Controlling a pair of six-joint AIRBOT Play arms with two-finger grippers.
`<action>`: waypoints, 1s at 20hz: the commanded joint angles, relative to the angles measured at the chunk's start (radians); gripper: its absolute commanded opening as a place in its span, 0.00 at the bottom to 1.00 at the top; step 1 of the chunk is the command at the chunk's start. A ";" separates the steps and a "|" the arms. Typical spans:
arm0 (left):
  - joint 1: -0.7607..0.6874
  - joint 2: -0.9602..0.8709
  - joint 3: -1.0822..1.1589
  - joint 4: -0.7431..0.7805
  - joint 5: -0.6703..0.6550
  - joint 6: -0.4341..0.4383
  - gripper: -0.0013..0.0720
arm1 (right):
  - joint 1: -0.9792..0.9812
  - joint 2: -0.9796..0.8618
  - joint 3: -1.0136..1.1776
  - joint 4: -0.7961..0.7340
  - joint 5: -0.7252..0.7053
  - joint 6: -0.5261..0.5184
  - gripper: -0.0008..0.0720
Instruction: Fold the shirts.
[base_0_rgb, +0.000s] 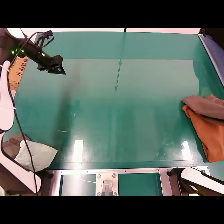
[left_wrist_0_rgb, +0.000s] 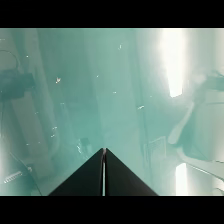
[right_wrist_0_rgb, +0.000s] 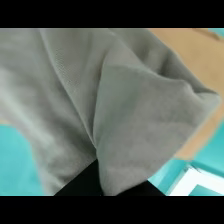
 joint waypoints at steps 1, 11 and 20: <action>0.000 0.000 0.000 -0.003 -0.007 0.000 0.05 | -0.003 0.008 -0.096 -0.099 0.048 0.014 0.04; 0.000 0.000 0.000 -0.008 -0.007 0.000 0.05 | -0.003 0.007 -0.340 -0.206 -0.024 0.008 0.72; 0.000 0.014 0.000 -0.153 -0.017 0.001 0.04 | 0.084 0.007 -0.099 -0.002 -0.007 -0.067 0.03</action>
